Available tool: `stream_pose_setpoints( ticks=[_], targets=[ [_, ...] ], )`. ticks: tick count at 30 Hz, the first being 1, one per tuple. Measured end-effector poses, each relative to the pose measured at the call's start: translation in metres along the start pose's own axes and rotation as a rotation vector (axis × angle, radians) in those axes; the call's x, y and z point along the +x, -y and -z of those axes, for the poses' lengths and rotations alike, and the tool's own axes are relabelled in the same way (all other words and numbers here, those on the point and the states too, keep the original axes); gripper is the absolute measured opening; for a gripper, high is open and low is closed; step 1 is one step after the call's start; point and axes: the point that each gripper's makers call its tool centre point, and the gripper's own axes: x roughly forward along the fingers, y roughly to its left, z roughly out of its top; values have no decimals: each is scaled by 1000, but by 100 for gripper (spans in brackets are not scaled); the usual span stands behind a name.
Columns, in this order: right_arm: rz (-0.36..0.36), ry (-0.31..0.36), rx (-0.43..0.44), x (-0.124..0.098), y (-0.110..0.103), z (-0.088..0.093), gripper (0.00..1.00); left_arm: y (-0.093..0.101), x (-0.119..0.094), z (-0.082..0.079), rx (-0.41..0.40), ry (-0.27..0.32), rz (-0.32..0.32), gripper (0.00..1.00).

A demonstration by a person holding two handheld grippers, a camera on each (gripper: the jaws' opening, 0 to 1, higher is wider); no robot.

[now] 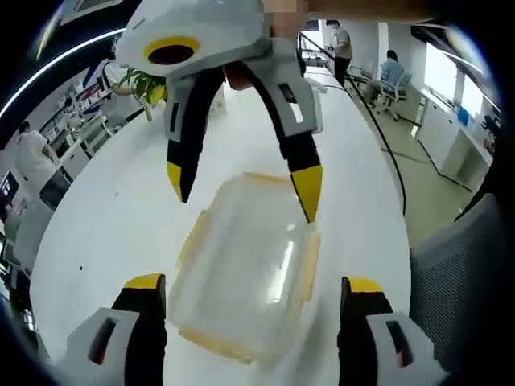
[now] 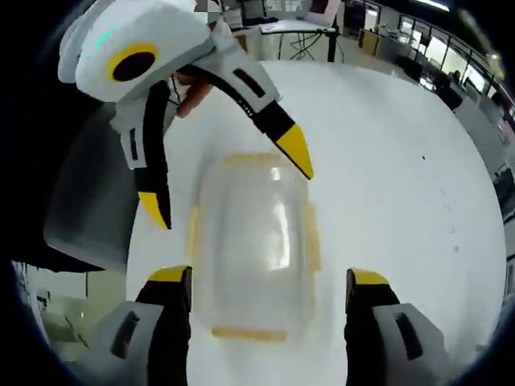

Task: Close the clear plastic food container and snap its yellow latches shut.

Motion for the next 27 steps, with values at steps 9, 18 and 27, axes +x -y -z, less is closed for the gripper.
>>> stream_pose_setpoints(
  ticks=[9,18,27],
  targets=[
    [29,-14,-29,4,-1,6,88,-12,1,17,-9,-80,16,95],
    [66,-49,-35,12,-8,20,86,-6,11,25,83,-133,74,94],
    [97,-123,-73,18,-11,33,82,-6,20,31,118,-178,112,87]
  ],
)
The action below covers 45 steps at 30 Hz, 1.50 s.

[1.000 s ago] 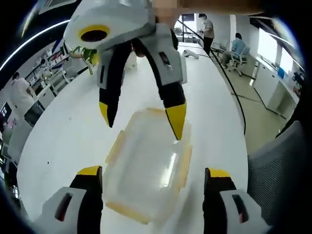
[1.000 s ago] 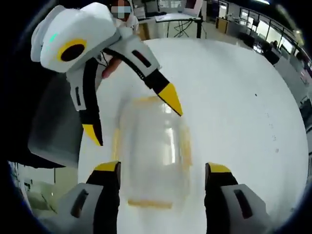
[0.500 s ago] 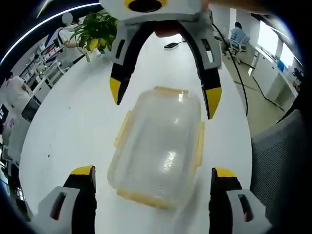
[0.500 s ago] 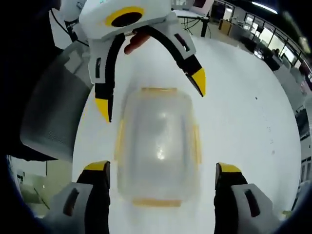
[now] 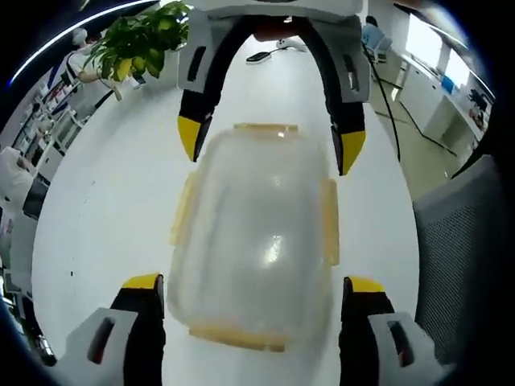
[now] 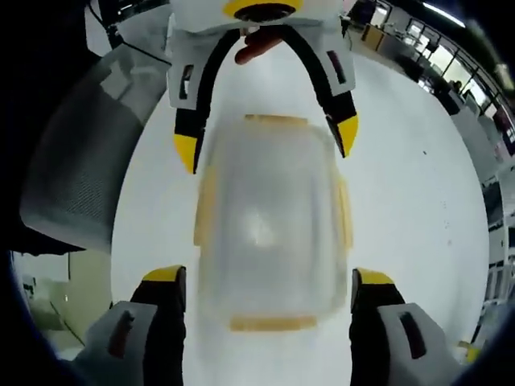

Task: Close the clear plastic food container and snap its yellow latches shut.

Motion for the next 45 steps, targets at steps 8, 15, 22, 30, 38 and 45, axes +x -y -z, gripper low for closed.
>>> stream_pose_setpoints(
  ticks=[8,15,22,30,38,45],
  targets=[
    [-5,-20,-26,0,2,4,75,-5,3,6,63,-50,-26,82],
    [1,-13,-26,1,1,4,74,-2,5,6,44,-67,-7,81],
    [-8,2,-48,2,0,2,74,1,3,8,12,-51,-29,81],
    [-18,-3,-53,9,-4,-16,74,3,-5,25,17,-79,-29,81],
    [-14,14,-50,18,-7,-41,74,4,-16,49,18,-85,-30,81],
    [-20,58,-10,27,-13,-70,74,1,-24,87,144,-214,-115,83]
  ],
)
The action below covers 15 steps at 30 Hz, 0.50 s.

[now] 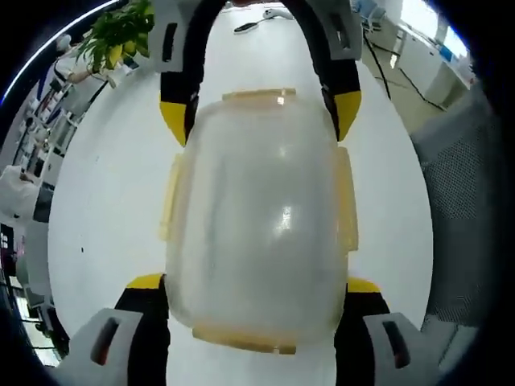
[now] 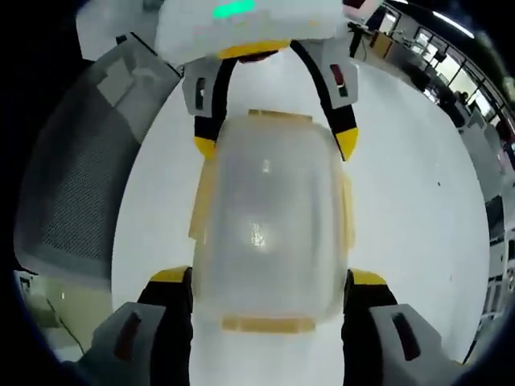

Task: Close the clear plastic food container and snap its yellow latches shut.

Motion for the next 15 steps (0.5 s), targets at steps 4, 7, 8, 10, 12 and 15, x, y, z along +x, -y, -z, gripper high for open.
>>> stream_pose_setpoints(
  ticks=[4,7,8,10,12,15],
  targets=[
    [-5,-25,-23,6,0,-11,74,1,-4,8,-37,52,19,83],
    [-2,-31,-20,10,-1,-20,74,2,-5,17,-30,44,20,83],
    [1,-36,-20,11,-2,-22,74,3,-6,20,-27,42,20,83],
    [2,-44,-16,14,-2,-28,74,3,-8,26,-23,40,22,83],
    [4,-47,-14,17,-2,-35,74,3,-10,33,-23,39,23,83],
    [4,-45,-12,22,-1,-46,74,2,-12,47,-19,39,24,83]
  ],
)
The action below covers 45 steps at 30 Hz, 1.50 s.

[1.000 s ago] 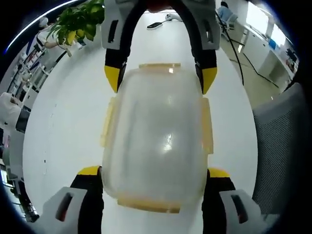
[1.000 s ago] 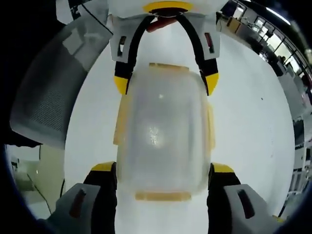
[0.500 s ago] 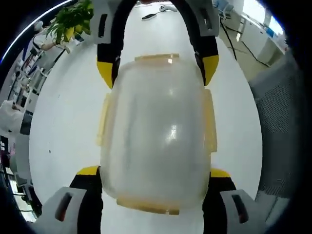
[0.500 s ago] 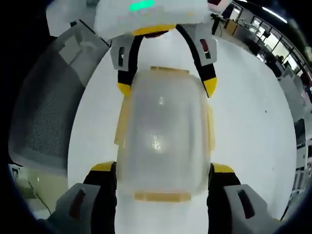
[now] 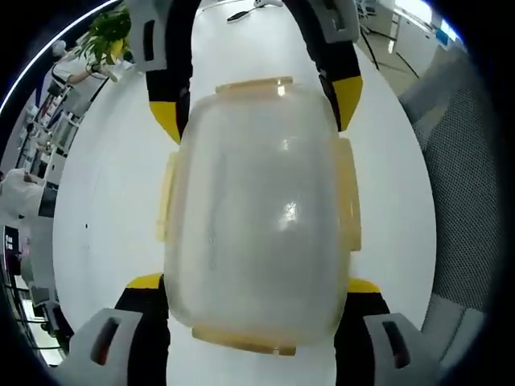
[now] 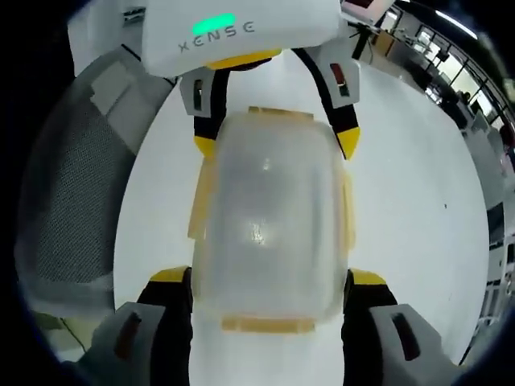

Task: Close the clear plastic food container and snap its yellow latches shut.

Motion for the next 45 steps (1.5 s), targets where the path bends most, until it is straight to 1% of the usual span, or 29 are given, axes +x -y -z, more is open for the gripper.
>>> stream_pose_setpoints(
  ticks=[4,7,11,15,21,24,30,36,45],
  targets=[
    [-1,2,-2,6,4,-14,74,-3,-4,14,-4,1,0,83],
    [-2,-17,-21,11,8,-22,74,-6,-5,24,-19,2,-5,83],
    [-3,-62,-41,14,13,-26,74,-9,-6,29,-28,-4,-8,83],
    [-4,-51,-37,15,20,-29,74,-16,-6,35,-36,-1,-11,83],
    [4,-59,-21,17,29,-34,74,-25,-5,41,-16,-8,-6,83],
    [6,-54,-18,17,34,-35,74,-32,-4,43,-16,4,-6,83],
    [6,-75,-22,19,46,-36,74,-42,-2,44,-22,11,-7,83],
    [7,-53,-18,19,58,-38,74,-53,0,46,-27,19,-8,83],
    [11,-76,-10,21,76,-38,74,-72,5,49,-11,9,-6,83]
  ],
)
